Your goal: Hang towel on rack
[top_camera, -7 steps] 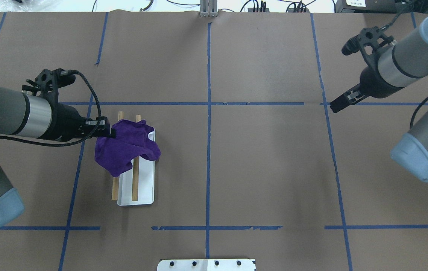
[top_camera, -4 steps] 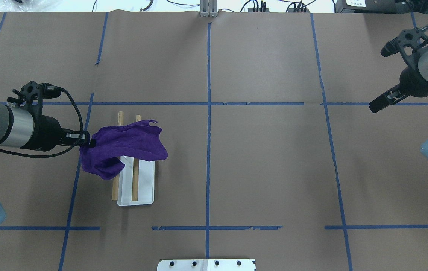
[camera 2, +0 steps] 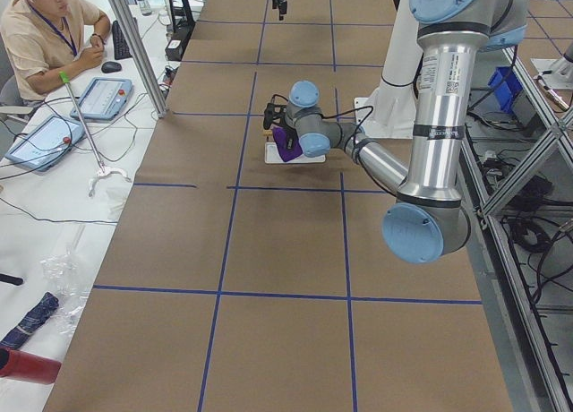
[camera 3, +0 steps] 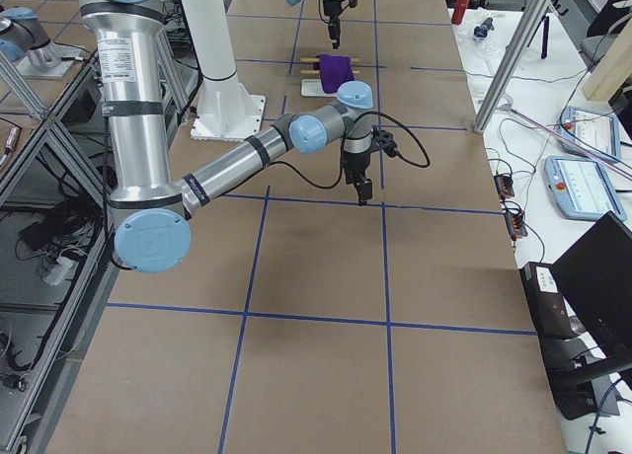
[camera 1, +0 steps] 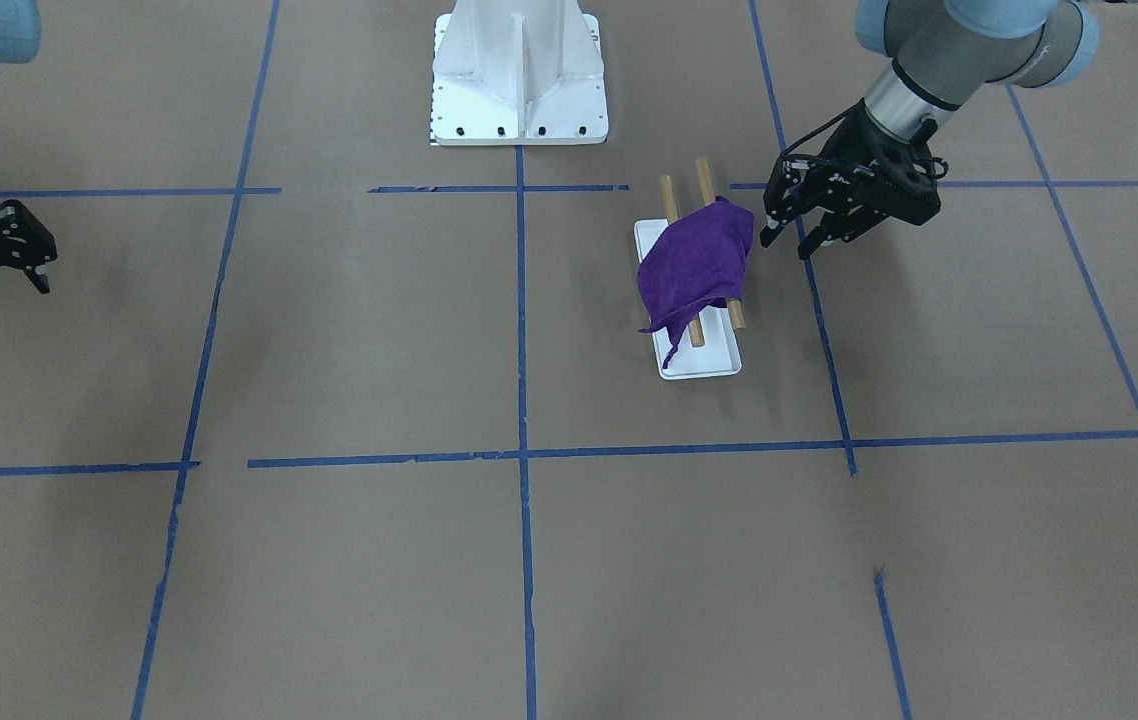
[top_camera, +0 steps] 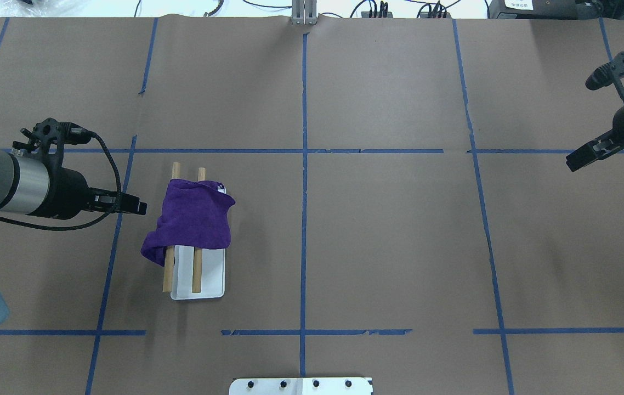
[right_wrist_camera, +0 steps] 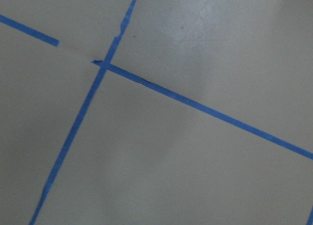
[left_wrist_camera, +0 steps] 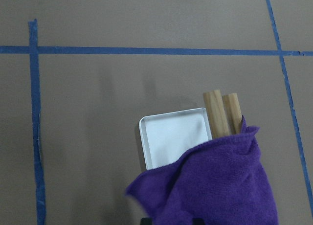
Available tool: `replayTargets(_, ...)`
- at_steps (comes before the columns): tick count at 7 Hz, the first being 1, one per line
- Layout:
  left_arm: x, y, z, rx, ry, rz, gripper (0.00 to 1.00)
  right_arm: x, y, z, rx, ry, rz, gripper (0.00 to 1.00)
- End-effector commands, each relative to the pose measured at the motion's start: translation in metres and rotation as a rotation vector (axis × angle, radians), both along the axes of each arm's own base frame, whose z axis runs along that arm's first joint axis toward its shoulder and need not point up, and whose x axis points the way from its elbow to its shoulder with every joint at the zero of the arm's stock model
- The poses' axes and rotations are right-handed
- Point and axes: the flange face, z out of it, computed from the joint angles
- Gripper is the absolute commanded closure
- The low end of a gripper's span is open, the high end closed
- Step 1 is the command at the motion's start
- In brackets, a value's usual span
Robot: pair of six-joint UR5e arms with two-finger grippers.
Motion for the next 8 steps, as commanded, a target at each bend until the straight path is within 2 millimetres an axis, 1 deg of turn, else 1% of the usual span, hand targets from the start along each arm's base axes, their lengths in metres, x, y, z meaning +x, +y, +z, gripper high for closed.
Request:
replayTargets(1,-0.05,-0.025,0.032,0.107,-0.09,0.045,0.0,0.047,0.008,0.059,-0.107,0.057,0.078,0.0)
replayTargets(2,-0.099,-0.037,0.066,0.203,-0.181,0.085,0.0,0.083,0.011,0.086,-0.141,0.068,0.103,0.0)
replayTargets(3,-0.167,-0.062,0.108,0.197,-0.244,0.075,0.0,0.12,0.012,0.113,-0.173,0.008,0.078,0.0)
replayTargets(4,-0.209,-0.082,0.152,0.201,-0.322,0.106,0.0,0.16,0.014,0.149,-0.231,-0.072,0.099,0.0)
replayTargets(5,-0.271,-0.097,0.19,0.163,-0.397,0.099,0.0,0.187,0.032,0.179,-0.247,-0.075,0.097,0.0)
replayTargets(6,-0.307,-0.098,0.208,0.036,-0.432,0.092,0.0,0.218,0.044,0.202,-0.289,-0.087,0.158,0.0)
replayTargets(7,-0.33,-0.094,0.224,-0.089,-0.449,0.075,0.0,0.223,0.062,0.22,-0.333,-0.086,0.176,0.0)
replayTargets(8,-0.346,-0.086,0.231,-0.092,-0.452,0.069,0.0,0.225,0.066,0.226,-0.347,-0.084,0.185,0.0)
